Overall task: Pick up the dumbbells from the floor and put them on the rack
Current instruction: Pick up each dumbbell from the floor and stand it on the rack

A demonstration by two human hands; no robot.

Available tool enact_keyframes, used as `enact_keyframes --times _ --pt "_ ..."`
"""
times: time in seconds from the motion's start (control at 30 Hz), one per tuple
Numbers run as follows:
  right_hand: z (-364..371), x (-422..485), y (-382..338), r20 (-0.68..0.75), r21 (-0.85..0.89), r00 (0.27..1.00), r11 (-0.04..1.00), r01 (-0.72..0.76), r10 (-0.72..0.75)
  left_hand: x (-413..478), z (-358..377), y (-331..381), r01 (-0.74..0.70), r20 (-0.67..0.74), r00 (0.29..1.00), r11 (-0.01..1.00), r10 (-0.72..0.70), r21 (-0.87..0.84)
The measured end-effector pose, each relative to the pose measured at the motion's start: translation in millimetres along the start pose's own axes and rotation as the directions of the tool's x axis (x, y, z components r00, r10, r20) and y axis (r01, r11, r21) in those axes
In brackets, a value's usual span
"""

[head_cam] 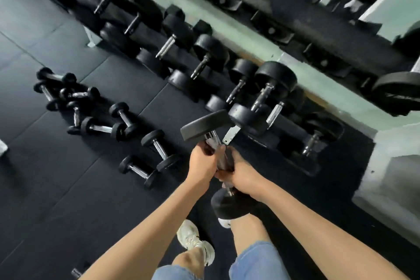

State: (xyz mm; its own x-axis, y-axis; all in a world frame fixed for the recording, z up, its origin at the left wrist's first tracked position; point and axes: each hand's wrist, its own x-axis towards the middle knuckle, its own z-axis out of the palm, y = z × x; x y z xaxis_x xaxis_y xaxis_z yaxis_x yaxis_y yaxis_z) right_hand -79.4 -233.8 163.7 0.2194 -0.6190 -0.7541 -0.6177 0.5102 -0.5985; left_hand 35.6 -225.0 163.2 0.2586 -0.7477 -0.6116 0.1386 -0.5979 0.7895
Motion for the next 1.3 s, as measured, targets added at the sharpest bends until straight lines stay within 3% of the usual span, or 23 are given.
enact_keyframes --times 0.2,0.37,0.6,0.8,1.0,1.3 --pt "-80.0 -7.0 -45.8 -0.230 -0.007 0.973 1.000 0.003 -0.005 17.4 67.0 87.8 -0.132 0.029 0.991 0.989 0.131 0.071" --pt "-166.1 15.8 -63.9 -0.270 -0.007 0.958 0.995 0.099 -0.098 53.1 131.9 146.8 -0.143 0.095 0.986 0.987 0.136 0.076" --pt "-276.6 56.5 -82.8 -0.396 -0.009 0.918 0.999 0.036 -0.037 106.7 226.3 216.9 -0.201 0.173 0.969 0.970 0.177 0.137" --pt "-350.7 75.2 -93.5 -0.487 0.126 0.873 0.987 0.098 -0.024 153.8 301.8 261.3 -0.247 0.283 0.944 0.934 0.171 0.257" --pt "-405.7 104.9 -91.2 -0.608 0.332 0.786 0.935 0.127 0.110 199.0 372.2 289.4 -0.372 0.463 0.868 0.851 0.177 0.371" --pt "-449.1 159.2 -67.9 -0.669 0.543 0.698 0.810 0.222 0.258 254.8 448.0 295.4 -0.490 0.640 0.764 0.717 0.080 0.496"
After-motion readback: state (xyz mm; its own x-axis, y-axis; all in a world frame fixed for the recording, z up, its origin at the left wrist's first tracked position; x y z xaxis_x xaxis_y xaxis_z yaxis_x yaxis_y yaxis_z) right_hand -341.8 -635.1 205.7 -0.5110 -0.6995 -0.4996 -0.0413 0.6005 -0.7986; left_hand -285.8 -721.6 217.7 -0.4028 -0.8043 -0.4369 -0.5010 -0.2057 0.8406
